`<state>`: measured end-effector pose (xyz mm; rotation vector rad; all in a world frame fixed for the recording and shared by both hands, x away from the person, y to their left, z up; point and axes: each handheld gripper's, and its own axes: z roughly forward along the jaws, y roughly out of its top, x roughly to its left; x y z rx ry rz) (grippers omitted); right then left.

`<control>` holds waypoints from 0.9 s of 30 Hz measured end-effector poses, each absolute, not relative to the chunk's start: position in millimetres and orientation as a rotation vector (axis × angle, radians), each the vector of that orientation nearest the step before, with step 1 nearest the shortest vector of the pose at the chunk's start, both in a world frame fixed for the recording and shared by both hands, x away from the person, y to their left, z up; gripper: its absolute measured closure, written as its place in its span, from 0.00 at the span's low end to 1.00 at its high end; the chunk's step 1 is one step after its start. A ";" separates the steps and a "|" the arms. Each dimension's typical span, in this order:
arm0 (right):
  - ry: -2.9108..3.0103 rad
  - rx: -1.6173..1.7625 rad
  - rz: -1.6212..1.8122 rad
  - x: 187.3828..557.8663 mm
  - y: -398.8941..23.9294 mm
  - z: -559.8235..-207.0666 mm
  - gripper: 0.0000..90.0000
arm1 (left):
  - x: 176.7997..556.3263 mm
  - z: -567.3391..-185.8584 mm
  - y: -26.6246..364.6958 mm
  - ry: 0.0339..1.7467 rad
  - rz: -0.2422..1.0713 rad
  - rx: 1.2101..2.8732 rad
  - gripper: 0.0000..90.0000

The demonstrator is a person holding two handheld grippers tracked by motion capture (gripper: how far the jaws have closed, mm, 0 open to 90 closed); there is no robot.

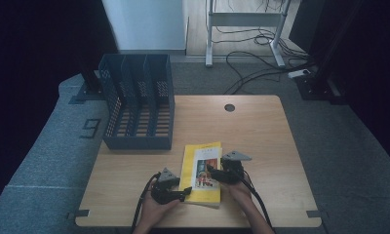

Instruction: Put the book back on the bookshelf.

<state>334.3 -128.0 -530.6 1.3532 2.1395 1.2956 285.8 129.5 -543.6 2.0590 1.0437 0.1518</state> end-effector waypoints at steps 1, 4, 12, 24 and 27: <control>2.139 1.353 1.296 334.3 -128.0 -530.6 0.41 | 285.8 -543.6 129.5 1.044 0.152 2.059 0.38; 2.128 1.336 1.330 331.7 -128.7 -527.5 0.43 | 286.2 -543.7 129.8 1.041 0.150 2.059 0.38; 2.120 1.267 1.365 325.8 -125.0 -522.3 0.47 | 286.4 -544.4 130.4 1.043 0.143 2.053 0.38; 2.133 1.312 1.357 333.6 -128.3 -534.1 0.49 | 286.9 -545.1 131.0 1.044 0.137 2.049 0.38; 2.145 1.329 1.334 336.4 -126.9 -539.6 0.49 | 286.9 -545.2 131.0 1.044 0.137 2.048 0.38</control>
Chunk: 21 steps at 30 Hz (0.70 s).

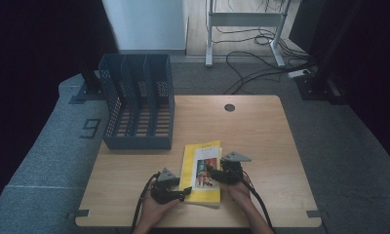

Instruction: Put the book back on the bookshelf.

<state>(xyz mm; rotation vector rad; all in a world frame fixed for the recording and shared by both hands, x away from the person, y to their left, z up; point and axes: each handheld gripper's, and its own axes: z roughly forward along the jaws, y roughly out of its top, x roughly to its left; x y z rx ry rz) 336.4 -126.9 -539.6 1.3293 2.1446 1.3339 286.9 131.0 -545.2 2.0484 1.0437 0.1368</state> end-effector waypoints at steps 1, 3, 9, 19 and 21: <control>2.148 1.339 1.328 337.7 -127.3 -541.7 0.48 | 286.9 -545.2 131.0 1.044 0.137 2.048 0.38; 2.153 1.367 1.335 340.4 -129.2 -545.8 0.47 | 286.9 -545.2 131.0 1.043 0.137 2.048 0.38; 2.139 1.382 1.357 343.6 -132.5 -547.3 0.44 | 287.0 -545.3 131.1 1.043 0.134 2.047 0.37; 2.127 1.328 1.407 342.8 -135.6 -541.5 0.59 | 287.4 -545.5 131.3 1.044 0.133 2.045 0.37; 2.124 1.305 1.427 341.3 -135.7 -538.4 0.62 | 287.5 -545.5 131.2 1.043 0.134 2.045 0.37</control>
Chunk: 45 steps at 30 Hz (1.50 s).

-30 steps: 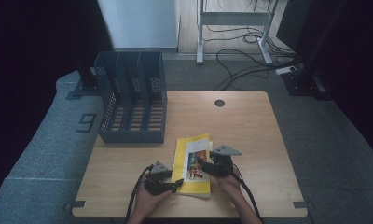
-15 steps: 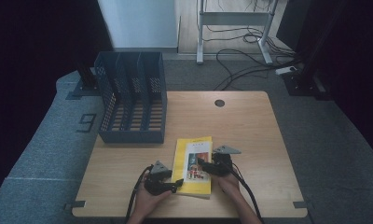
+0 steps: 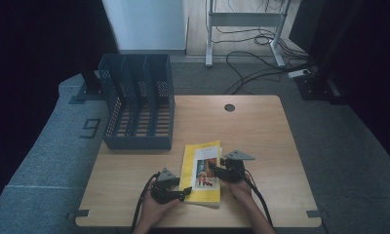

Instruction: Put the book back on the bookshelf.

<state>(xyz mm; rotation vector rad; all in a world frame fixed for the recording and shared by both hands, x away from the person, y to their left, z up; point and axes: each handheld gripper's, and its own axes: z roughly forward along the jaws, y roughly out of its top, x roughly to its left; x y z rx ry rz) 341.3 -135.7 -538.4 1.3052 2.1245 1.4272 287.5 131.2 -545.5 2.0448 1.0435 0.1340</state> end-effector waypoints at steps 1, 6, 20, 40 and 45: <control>2.123 1.292 1.445 340.4 -135.6 -537.1 0.62 | 287.4 -545.6 131.1 1.044 0.135 2.044 0.37; 2.139 1.255 1.433 340.5 -133.0 -537.3 0.58 | 287.5 -545.5 131.1 1.044 0.135 2.045 0.37; 2.168 1.415 1.445 351.0 -138.9 -548.5 0.53 | 287.2 -545.5 130.5 1.045 0.138 2.046 0.37; 2.132 1.299 1.433 344.8 -134.5 -537.9 0.84 | 287.2 -545.5 130.5 1.044 0.138 2.046 0.37; 2.130 1.282 1.436 343.7 -133.5 -536.2 0.86 | 287.2 -545.6 130.6 1.043 0.138 2.046 0.37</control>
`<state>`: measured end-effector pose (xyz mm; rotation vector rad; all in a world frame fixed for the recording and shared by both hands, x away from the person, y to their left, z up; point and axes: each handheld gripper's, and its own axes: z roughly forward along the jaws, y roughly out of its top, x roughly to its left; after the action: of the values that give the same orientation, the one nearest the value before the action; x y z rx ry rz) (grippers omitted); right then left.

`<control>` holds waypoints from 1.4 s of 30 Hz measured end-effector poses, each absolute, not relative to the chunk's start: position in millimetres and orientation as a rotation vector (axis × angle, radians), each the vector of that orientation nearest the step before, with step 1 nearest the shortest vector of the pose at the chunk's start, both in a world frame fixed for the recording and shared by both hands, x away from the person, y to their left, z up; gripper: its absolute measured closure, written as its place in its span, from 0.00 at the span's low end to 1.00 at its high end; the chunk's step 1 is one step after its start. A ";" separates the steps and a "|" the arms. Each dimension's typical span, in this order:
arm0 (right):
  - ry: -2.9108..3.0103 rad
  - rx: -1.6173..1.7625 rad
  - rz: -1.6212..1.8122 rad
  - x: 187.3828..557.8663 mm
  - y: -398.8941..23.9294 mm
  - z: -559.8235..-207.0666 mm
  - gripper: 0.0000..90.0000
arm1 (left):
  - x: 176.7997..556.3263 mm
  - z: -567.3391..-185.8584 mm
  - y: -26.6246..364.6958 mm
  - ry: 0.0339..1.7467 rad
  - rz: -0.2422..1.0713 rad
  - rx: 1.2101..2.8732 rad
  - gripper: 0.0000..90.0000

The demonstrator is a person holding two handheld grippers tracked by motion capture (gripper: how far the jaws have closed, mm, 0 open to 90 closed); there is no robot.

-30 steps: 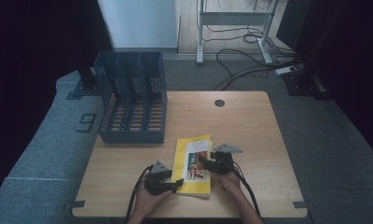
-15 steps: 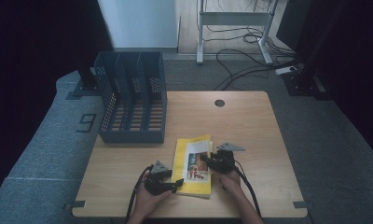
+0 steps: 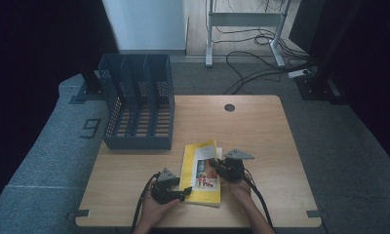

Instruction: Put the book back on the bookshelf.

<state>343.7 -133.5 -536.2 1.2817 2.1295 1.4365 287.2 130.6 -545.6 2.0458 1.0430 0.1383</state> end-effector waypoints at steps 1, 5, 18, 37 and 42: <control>2.125 1.281 1.439 343.4 -133.3 -536.1 0.87 | 287.2 -545.6 130.6 1.043 0.139 2.046 0.37; 2.119 1.266 1.457 342.1 -132.8 -534.3 0.89 | 287.3 -545.6 130.6 1.041 0.140 2.047 0.37; 2.108 1.265 1.445 340.4 -131.0 -534.1 0.89 | 287.5 -545.7 130.8 1.041 0.138 2.045 0.37; 2.114 1.247 1.441 340.7 -131.4 -534.9 0.87 | 287.8 -545.9 130.9 1.040 0.137 2.044 0.36; 2.109 1.240 1.451 340.0 -130.7 -534.5 0.89 | 287.9 -546.0 131.0 1.040 0.136 2.044 0.36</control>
<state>340.0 -130.7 -534.5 1.2395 2.1085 1.4505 287.9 131.0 -546.0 2.0440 1.0397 0.1364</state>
